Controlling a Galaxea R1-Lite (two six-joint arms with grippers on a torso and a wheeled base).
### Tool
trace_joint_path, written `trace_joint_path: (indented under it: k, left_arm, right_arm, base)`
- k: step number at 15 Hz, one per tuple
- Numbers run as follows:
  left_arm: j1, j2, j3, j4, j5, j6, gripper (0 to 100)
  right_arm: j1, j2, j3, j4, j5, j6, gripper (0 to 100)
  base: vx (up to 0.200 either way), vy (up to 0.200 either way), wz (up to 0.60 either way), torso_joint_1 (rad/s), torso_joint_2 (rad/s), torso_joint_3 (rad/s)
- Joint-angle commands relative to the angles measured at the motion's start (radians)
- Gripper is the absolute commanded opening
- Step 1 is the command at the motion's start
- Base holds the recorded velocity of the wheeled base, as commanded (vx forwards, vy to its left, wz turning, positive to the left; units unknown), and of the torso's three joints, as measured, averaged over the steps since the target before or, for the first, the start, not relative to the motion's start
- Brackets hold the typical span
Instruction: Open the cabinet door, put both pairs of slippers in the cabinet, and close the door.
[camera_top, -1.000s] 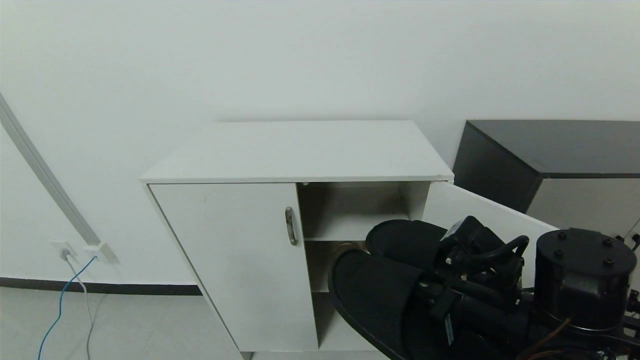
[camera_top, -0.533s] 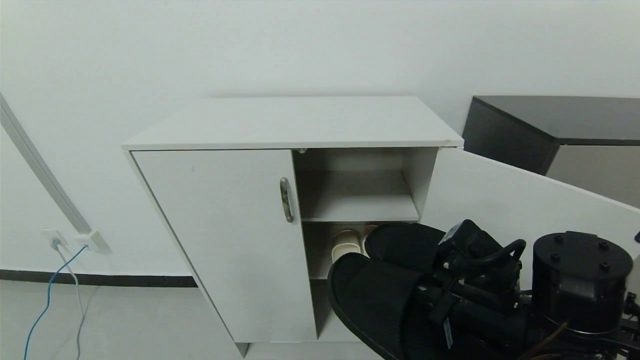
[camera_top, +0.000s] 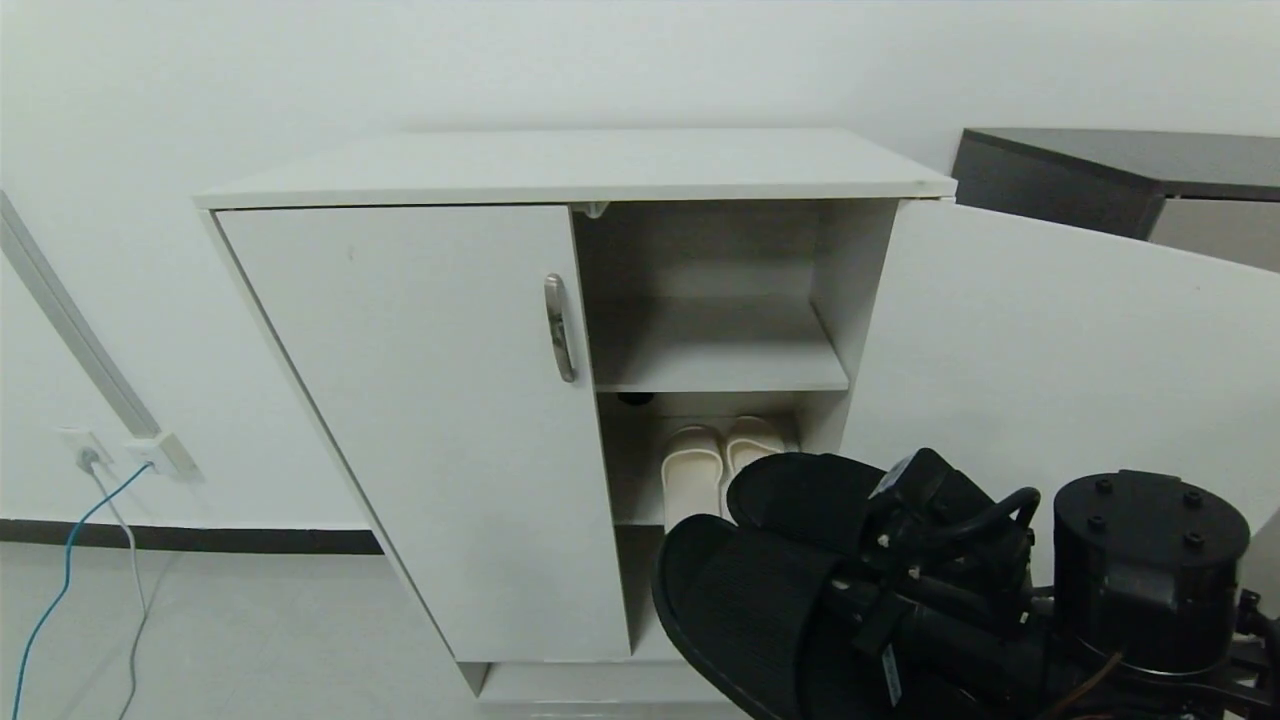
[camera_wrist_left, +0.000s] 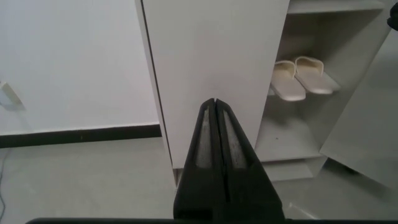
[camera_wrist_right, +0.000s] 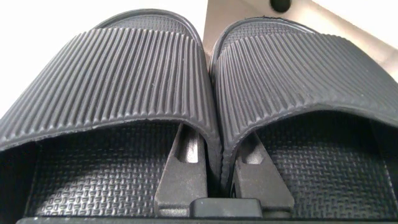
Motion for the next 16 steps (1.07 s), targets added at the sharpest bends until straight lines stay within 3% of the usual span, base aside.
trace_joint_path:
  k: [1,3,9,12,16]
  left_arm:
    - [0.001,0.000,0.000,0.000,0.000,0.000,0]
    - [0.001,0.000,0.000,0.000,0.000,0.000,0]
    - [0.001,0.000,0.000,0.000,0.000,-0.006,0]
    - [0.001,0.000,0.000,0.000,0.000,-0.006,0]
    - [0.001,0.000,0.000,-0.002,0.014,-0.028,0]
  right_arm:
    - [0.002,0.003,0.000,-0.001,0.000,0.000,0]
    - [0.002,0.003,0.004,-0.001,0.002,0.000,0]
    - [0.003,0.003,0.006,-0.001,0.002,-0.003,0]
    - [0.003,0.005,0.007,-0.001,0.003,-0.006,0]
    - [0.003,0.014,0.007,-0.005,0.003,-0.006,0]
  base:
    - [0.000,0.000,0.00,-0.027,0.43,0.408]
    - [0.000,0.000,0.00,-0.005,0.32,0.325]
    - [0.000,0.000,0.00,0.000,0.00,0.000]
    - [0.000,0.200,0.00,0.001,0.12,0.092]
    - [0.000,0.000,0.00,0.002,0.02,0.010]
